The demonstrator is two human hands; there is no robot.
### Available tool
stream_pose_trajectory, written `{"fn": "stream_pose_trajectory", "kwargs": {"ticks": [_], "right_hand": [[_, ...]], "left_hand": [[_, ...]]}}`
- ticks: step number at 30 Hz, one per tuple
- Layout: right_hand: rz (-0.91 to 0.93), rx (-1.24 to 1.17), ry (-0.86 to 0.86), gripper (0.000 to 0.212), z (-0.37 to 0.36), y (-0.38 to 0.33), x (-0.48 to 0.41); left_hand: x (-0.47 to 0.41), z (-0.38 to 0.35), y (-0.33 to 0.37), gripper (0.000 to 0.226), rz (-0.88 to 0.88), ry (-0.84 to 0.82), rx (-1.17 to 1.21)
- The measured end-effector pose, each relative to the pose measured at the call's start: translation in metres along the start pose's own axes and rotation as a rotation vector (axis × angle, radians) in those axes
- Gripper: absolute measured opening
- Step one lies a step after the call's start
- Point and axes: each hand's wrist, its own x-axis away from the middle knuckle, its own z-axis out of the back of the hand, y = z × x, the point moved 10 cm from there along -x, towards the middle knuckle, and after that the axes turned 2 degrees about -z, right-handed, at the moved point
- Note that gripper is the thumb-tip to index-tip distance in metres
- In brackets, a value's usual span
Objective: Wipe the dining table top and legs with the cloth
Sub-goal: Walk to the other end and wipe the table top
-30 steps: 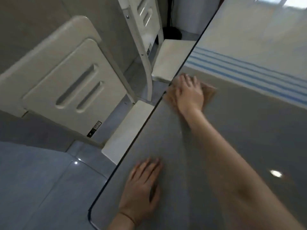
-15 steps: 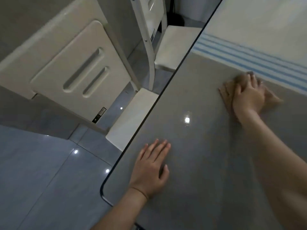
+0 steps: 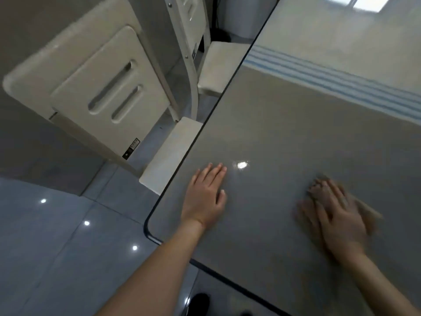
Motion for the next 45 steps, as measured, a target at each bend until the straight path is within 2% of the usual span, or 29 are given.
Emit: {"fn": "stream_pose_trajectory", "kwargs": {"ticks": [2, 4, 6, 8, 9, 11, 13, 15, 18, 20, 21, 24, 27, 30, 34, 42, 45], "right_hand": [[-0.197, -0.003, 0.073, 0.061, -0.003, -0.002, -0.040], [-0.178, -0.024, 0.084, 0.061, -0.019, -0.056, -0.067], [0.008, -0.024, 0.080, 0.054, -0.035, -0.125, -0.056], [0.217, -0.029, 0.067, 0.046, -0.041, -0.167, 0.000], [0.305, -0.038, 0.008, 0.045, -0.043, -0.174, 0.039], [0.445, -0.048, -0.119, 0.046, -0.037, -0.162, 0.111], [0.489, -0.057, -0.158, 0.044, -0.023, -0.116, 0.141], [0.345, -0.042, -0.114, 0.046, -0.005, -0.048, 0.120], [-0.119, -0.033, 0.033, 0.058, 0.014, 0.052, 0.041], [-0.360, -0.039, 0.122, 0.064, 0.014, 0.068, -0.015], [-0.409, -0.036, 0.131, 0.062, 0.007, 0.056, -0.039], [-0.268, -0.043, 0.103, 0.055, -0.021, -0.026, -0.078], [-0.069, -0.081, 0.064, 0.051, -0.038, -0.093, -0.054], [0.049, -0.099, 0.043, 0.049, -0.040, -0.119, -0.002], [0.106, -0.078, 0.009, 0.047, -0.039, -0.113, 0.074], [-0.056, -0.261, 0.048, 0.040, -0.011, -0.056, 0.178], [-0.277, -0.564, 0.005, 0.032, -0.001, -0.041, 0.204]], "left_hand": [[0.000, -0.001, 0.001, 0.059, -0.011, 0.011, 0.010], [0.000, 0.000, -0.002, 0.060, -0.012, 0.030, 0.067], [-0.002, 0.003, -0.007, 0.061, -0.009, 0.061, 0.130], [-0.002, 0.003, -0.009, 0.060, -0.013, 0.071, 0.163], [-0.002, 0.002, -0.009, 0.060, -0.019, 0.069, 0.160], [-0.002, 0.001, -0.008, 0.060, -0.031, 0.061, 0.137], [-0.003, 0.002, -0.007, 0.059, -0.025, 0.064, 0.130], [-0.003, 0.003, -0.006, 0.060, -0.021, 0.076, 0.120], [-0.004, 0.005, -0.004, 0.061, -0.038, 0.089, 0.075], [-0.005, 0.005, -0.005, 0.061, -0.036, 0.100, 0.074], [-0.005, 0.005, -0.005, 0.061, -0.039, 0.102, 0.071], [-0.005, 0.003, -0.005, 0.061, -0.046, 0.099, 0.072], [-0.004, 0.003, -0.005, 0.062, -0.045, 0.092, 0.060], [-0.004, 0.005, -0.003, 0.061, -0.050, 0.092, 0.060], [-0.001, 0.006, -0.002, 0.061, -0.031, 0.077, 0.082], [0.025, 0.009, -0.008, 0.057, -0.056, -0.113, 0.096], [0.066, 0.020, -0.012, 0.052, -0.028, -0.205, 0.105]]}}
